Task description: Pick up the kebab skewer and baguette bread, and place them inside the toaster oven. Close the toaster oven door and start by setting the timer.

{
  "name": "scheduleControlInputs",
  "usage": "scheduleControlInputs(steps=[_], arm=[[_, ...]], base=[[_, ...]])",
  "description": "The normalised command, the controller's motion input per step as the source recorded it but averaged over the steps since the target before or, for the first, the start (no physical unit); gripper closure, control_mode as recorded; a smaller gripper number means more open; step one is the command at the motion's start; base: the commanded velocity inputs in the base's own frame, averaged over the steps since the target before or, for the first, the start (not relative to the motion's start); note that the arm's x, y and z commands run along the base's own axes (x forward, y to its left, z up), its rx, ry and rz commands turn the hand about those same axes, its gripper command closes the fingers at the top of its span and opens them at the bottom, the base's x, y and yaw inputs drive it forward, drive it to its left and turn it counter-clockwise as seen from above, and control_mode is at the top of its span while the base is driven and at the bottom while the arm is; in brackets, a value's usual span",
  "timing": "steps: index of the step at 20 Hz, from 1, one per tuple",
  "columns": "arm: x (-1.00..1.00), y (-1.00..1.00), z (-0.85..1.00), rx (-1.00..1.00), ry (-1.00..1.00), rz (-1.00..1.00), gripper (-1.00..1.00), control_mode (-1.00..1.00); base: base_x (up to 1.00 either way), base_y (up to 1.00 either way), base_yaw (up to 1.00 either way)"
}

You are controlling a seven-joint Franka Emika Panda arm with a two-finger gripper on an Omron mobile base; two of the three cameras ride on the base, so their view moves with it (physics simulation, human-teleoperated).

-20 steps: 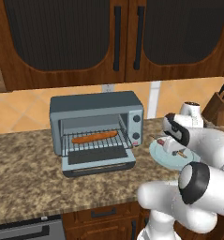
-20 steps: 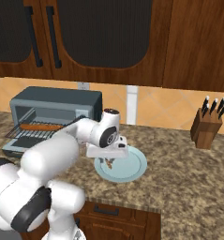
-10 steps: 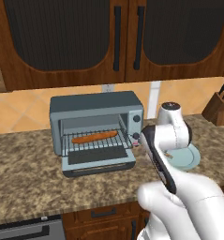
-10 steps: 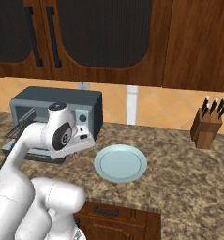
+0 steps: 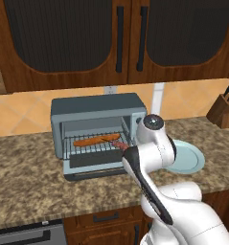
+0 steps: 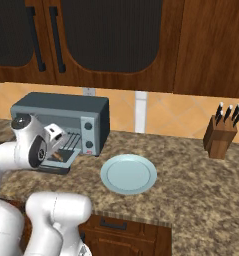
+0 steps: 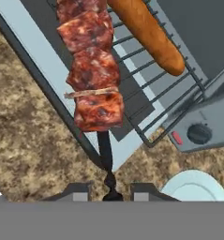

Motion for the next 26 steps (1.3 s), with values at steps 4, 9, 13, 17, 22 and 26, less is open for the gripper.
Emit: scheduleControlInputs(steps=[4,9,13,17,22,26], arm=[[0.86,0.5,0.17,-0.02,-0.08,0.36,1.0,-1.0],[0.77,0.26,0.07,-0.09,0.01,0.19,1.0,-1.0],[0.67,0.4,0.14,-0.11,0.01,0.09,1.0,-1.0],[0.47,0.04,0.05,-0.09,0.04,0.04,1.0,-1.0],[0.2,0.09,-0.02,-0.1,0.06,0.02,1.0,-1.0],[0.04,0.17,-0.14,-0.06,0.08,0.02,1.0,-1.0]], base=[[0.0,0.0,0.0],[0.0,0.0,0.0],[0.0,0.0,0.0],[0.0,0.0,0.0],[0.0,0.0,0.0],[0.0,0.0,0.0]])
